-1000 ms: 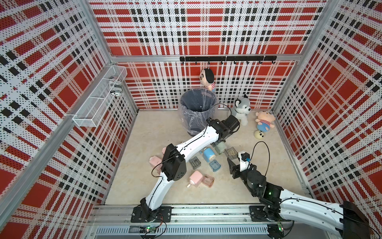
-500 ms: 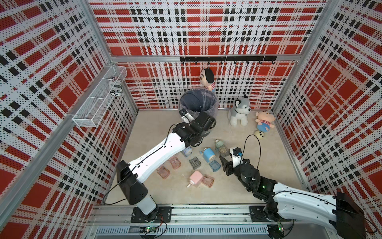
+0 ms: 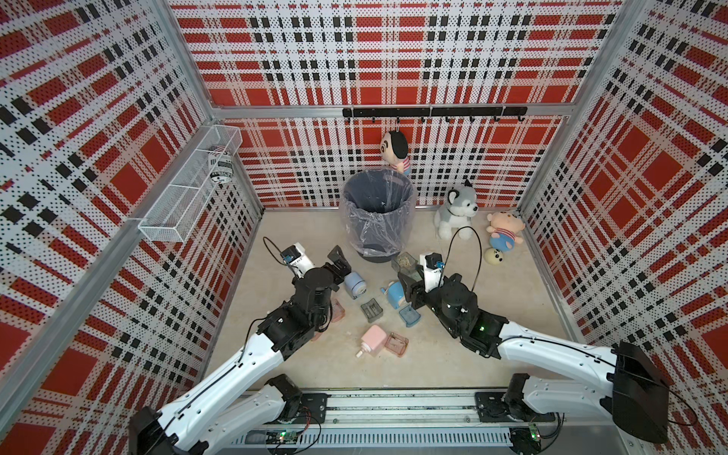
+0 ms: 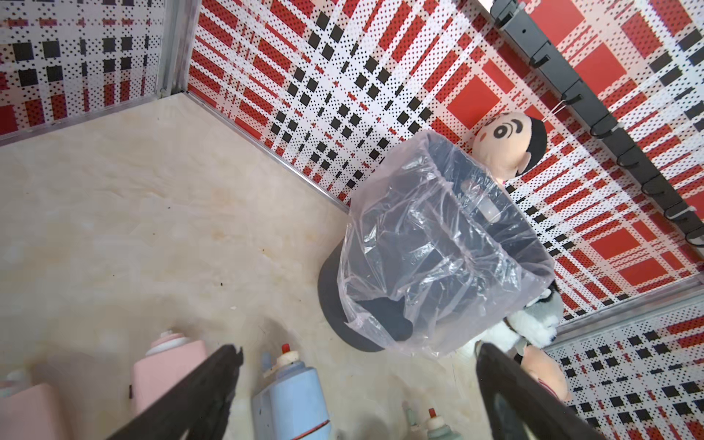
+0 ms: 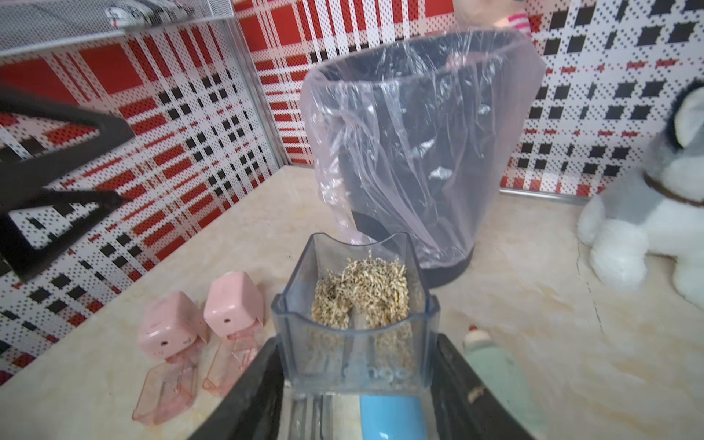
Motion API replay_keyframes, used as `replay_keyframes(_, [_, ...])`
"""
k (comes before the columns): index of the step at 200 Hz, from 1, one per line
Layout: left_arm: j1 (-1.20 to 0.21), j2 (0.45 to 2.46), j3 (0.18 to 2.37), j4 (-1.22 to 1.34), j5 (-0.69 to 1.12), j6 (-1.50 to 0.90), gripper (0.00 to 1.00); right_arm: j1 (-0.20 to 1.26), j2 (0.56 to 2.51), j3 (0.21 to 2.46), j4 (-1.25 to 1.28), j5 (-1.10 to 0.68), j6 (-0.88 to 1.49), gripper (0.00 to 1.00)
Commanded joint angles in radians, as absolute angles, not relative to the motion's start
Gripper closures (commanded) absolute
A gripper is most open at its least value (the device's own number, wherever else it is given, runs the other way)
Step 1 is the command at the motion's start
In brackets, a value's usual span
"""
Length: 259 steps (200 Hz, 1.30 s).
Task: Take out the pencil sharpener tray and clean the shavings
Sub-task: Pour the shavings into the trash bin.
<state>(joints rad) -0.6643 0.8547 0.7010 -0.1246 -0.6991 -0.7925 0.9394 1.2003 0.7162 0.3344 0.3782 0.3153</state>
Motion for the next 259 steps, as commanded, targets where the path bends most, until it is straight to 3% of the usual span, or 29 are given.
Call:
replay_keyframes(1, [-0.646, 0.787, 0.596, 0.07, -0.721, -0.698, 0.02, 0.914, 1.251, 0.81, 0.326, 0.333, 0.318, 0.55])
replay_keyframes(54, [-0.634, 0.64, 0.304, 0.326, -0.745, -0.62, 0.02, 0.873, 1.399, 1.046, 0.251, 0.331, 0.318, 0.55])
replay_keyframes(117, [-0.623, 0.619, 0.276, 0.33, -0.732, -0.617, 0.02, 0.838, 1.573, 1.294, 0.204, 0.36, 0.364, 0.53])
replay_keyframes(169, [-0.621, 0.632, 0.278, 0.33, -0.727, -0.627, 0.02, 0.814, 1.715, 1.512, 0.13, 0.349, 0.545, 0.53])
replay_keyframes(259, [-0.615, 0.648, 0.273, 0.334, -0.712, -0.65, 0.02, 0.755, 1.875, 1.822, -0.054, 0.241, 1.075, 0.56])
